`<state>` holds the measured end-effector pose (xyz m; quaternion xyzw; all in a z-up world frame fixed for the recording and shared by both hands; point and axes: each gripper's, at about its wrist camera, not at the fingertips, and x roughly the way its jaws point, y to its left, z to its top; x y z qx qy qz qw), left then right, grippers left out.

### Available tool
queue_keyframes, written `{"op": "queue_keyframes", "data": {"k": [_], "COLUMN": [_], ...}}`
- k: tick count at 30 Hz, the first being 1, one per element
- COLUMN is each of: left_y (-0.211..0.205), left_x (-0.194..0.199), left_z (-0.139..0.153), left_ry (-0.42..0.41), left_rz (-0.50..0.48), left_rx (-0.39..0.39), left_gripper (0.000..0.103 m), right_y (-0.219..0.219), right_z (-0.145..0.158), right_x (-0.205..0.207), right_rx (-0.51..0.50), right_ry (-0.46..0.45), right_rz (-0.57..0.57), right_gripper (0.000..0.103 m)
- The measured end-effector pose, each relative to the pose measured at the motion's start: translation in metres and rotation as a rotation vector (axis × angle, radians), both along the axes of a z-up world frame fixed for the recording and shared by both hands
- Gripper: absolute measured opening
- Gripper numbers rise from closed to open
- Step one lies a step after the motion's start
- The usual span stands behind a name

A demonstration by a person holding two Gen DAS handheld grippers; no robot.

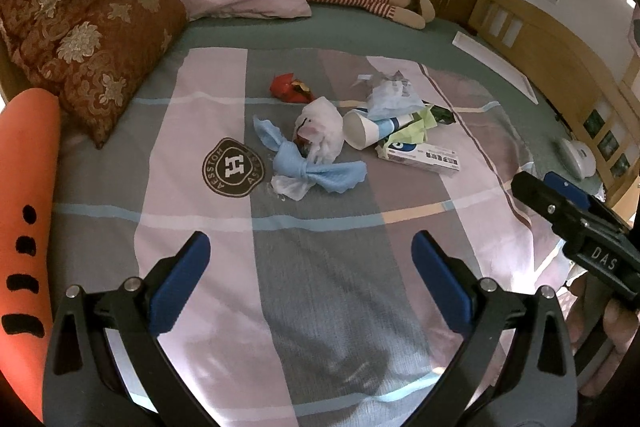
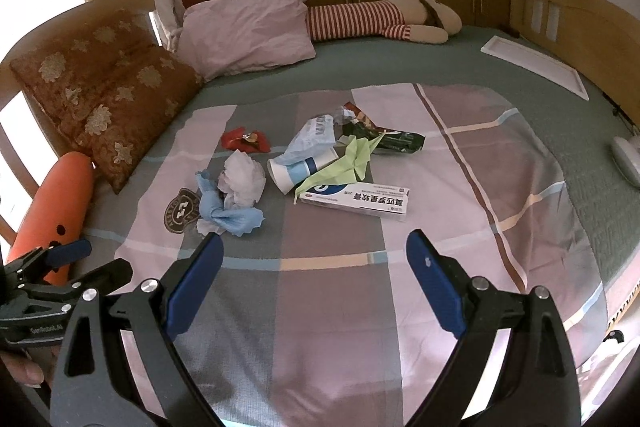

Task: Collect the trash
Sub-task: 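Grasp the clear plastic bag with the left tool while the right tool grasps the green folded paper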

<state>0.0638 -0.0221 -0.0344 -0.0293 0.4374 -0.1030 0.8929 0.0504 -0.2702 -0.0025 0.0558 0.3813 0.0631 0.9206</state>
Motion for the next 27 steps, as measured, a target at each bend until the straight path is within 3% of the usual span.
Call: {"op": "queue_keyframes", "data": {"k": [6,11,20,24,26,27], "left_y": [-0.015,-0.027,-0.107,-0.145,-0.16,-0.164], "left_x": [0.028,0.059,0.15,0.197,0.218,0.229], "left_z": [-0.009,-0.013,-0.013,-0.025,-0.039,-0.049], "left_ry": [-0.018,-0.018,-0.026,0.037,0.081,0.12], "left_rz": [-0.015,-0.02,-0.112,-0.138,-0.129,-0.134], "left_rx": [0.058,0.027,0.022,0.008,0.037,0.04], "left_gripper": [0.1,0.1,0.1,0.1,0.094,0.075], "right_y": [-0.015,-0.031,-0.077,-0.082,-0.082,-0.081], "right_z": [-0.008,-0.02,-0.035,-0.038,-0.042,-0.045], "right_x": [0.033,0.067,0.086,0.087,0.091,0.094], "right_rx": [0.039,0.078,0.171,0.169,0.166,0.161], "right_ry": [0.015,0.03,0.031,0.031,0.044,0.052], "right_rz": [-0.056,-0.131,-0.284,-0.298,-0.29,-0.282], "right_gripper": [0.091,0.091,0.091,0.091,0.091,0.091]}}
